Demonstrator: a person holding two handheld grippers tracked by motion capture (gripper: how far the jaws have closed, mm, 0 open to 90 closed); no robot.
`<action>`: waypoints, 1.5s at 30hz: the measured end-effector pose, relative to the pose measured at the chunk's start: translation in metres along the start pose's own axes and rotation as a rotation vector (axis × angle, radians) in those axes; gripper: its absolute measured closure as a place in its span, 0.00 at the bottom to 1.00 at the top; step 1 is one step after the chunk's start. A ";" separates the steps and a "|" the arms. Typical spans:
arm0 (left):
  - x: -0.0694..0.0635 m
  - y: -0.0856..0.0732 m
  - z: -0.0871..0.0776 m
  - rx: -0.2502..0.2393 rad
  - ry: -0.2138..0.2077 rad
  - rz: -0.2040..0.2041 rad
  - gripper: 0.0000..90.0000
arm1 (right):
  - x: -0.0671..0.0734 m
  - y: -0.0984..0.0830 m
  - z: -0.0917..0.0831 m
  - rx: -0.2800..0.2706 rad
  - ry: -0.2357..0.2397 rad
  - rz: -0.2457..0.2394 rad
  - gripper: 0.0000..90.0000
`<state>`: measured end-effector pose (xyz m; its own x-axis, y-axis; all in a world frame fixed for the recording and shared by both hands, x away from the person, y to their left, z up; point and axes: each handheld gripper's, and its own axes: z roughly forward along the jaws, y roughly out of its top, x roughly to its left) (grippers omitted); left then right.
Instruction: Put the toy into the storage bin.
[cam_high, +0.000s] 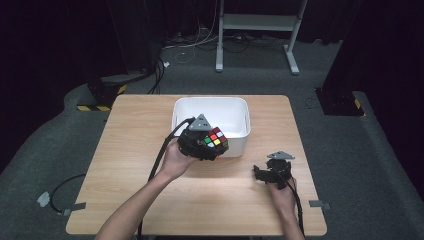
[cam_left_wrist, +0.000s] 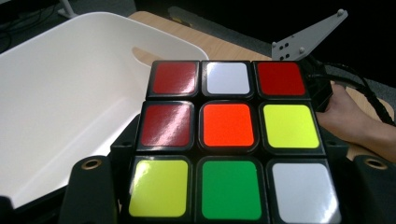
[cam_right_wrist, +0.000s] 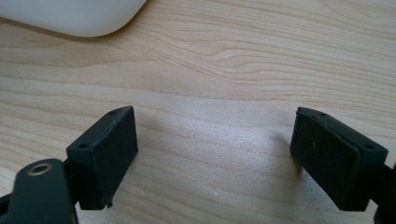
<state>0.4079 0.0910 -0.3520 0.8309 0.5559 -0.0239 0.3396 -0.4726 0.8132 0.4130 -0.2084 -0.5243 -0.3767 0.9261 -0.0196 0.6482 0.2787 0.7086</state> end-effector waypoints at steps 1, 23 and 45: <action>0.001 0.001 -0.001 -0.004 0.001 -0.002 0.36 | 0.000 0.000 0.000 0.000 0.000 0.000 0.16; 0.017 0.030 -0.009 -0.043 -0.013 -0.006 0.36 | 0.002 0.000 0.000 -0.001 -0.020 0.020 0.16; 0.042 0.053 0.008 -0.005 0.041 -0.019 0.36 | 0.002 0.000 0.000 -0.002 -0.017 0.017 0.16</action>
<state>0.4641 0.0842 -0.3148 0.8057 0.5921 -0.0154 0.3525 -0.4584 0.8158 0.4121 -0.2067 -0.5246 -0.3542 0.9349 -0.0197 0.6533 0.2625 0.7102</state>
